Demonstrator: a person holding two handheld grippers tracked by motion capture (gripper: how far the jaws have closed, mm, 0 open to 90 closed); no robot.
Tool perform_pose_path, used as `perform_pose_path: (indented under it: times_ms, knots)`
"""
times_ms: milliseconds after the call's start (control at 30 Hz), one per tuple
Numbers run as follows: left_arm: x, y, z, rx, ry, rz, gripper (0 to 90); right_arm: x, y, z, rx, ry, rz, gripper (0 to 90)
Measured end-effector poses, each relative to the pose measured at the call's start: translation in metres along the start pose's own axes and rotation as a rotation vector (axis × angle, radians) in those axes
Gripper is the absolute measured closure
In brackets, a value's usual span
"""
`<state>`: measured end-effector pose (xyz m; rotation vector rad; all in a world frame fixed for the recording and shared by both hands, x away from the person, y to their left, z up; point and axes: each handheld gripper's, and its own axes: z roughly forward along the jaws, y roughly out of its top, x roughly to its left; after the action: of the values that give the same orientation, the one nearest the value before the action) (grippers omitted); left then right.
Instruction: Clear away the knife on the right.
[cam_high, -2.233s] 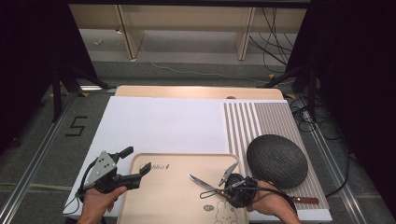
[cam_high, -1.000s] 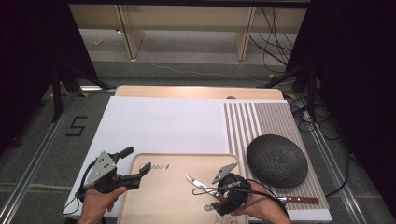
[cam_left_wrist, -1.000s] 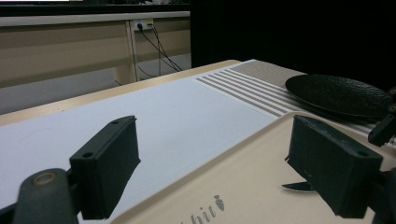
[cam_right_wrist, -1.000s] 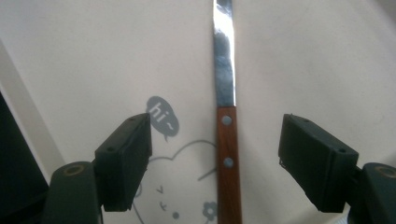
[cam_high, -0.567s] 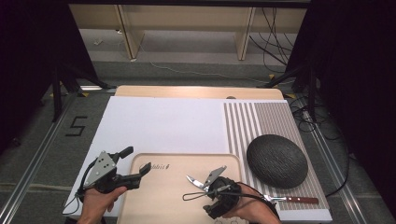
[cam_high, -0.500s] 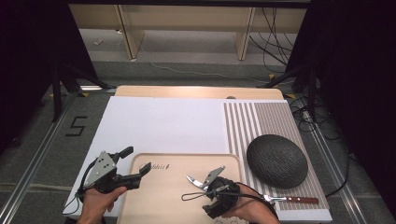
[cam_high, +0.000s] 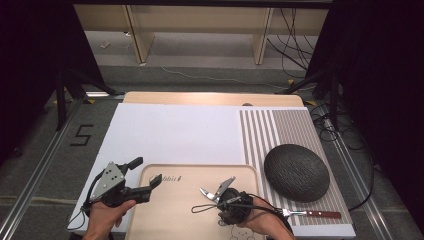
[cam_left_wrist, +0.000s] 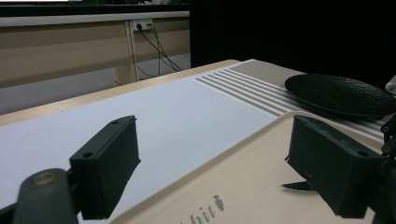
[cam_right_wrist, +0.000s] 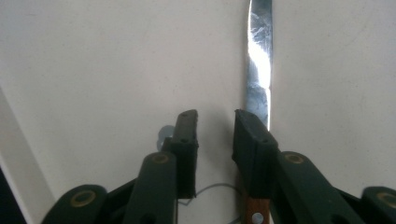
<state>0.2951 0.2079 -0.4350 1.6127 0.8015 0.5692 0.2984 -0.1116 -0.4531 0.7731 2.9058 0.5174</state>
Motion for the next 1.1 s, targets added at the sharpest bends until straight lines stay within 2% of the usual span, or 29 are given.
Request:
perform_pose_path:
  times_ms: [133,400,600,1100]
  knots:
    - [0.0,0.0,-0.001,0.006,0.007,0.0,15.8,0.0,0.001,0.002,0.013,-0.02,-0.007,81.5]
    - [0.0,0.0,0.0,0.006,0.006,-0.002,15.8,-0.004,0.001,0.004,0.02,-0.054,-0.002,88.4]
    - [0.0,0.0,0.0,0.006,0.006,-0.001,15.8,-0.009,0.0,0.004,0.021,-0.074,0.018,90.0]
    - [0.0,0.001,-0.002,0.003,0.006,0.002,15.8,-0.019,-0.01,-0.001,0.033,-0.108,0.025,90.0]
